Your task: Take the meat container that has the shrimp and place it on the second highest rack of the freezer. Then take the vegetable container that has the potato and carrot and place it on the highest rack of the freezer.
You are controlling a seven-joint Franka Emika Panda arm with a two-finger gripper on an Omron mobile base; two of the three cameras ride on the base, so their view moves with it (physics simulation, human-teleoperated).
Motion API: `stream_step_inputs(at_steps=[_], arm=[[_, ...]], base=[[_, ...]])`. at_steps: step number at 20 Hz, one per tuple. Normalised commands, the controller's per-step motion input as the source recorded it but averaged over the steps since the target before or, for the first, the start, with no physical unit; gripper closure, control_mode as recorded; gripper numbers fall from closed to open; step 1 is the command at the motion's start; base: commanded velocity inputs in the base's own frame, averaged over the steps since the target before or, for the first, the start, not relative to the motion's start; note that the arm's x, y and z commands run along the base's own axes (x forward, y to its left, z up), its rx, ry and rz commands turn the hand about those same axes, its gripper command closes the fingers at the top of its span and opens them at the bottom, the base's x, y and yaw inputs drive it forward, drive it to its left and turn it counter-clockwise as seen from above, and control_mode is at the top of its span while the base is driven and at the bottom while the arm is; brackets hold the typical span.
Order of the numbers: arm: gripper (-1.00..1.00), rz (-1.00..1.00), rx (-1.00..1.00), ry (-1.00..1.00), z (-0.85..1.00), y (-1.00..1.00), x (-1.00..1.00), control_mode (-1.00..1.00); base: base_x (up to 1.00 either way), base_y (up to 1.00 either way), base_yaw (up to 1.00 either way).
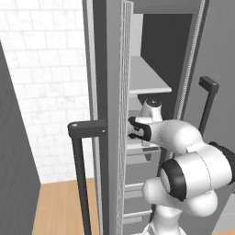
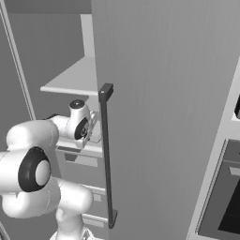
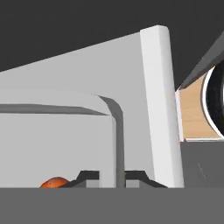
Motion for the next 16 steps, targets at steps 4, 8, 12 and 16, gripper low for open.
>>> stream_step_inputs(at_steps=[4, 8, 12, 16], arm=[[1.0, 0.0, 0.0, 0.0, -0.03, 0.0, 0.32, -1.0], [1.0, 0.0, 0.0, 0.0, -0.39, 0.0, 0.18, -1.0], [1.0, 0.0, 0.0, -0.03, -0.36, 0.0, 0.09, -1.0], [1.0, 0.0, 0.0, -0.01, 0.0, 0.0, 0.01, -1.0]], base=[[0.0, 0.0, 0.0], [0.0, 0.0, 0.0], [0.0, 0.0, 0.0], [0.0, 0.0, 0.0]])
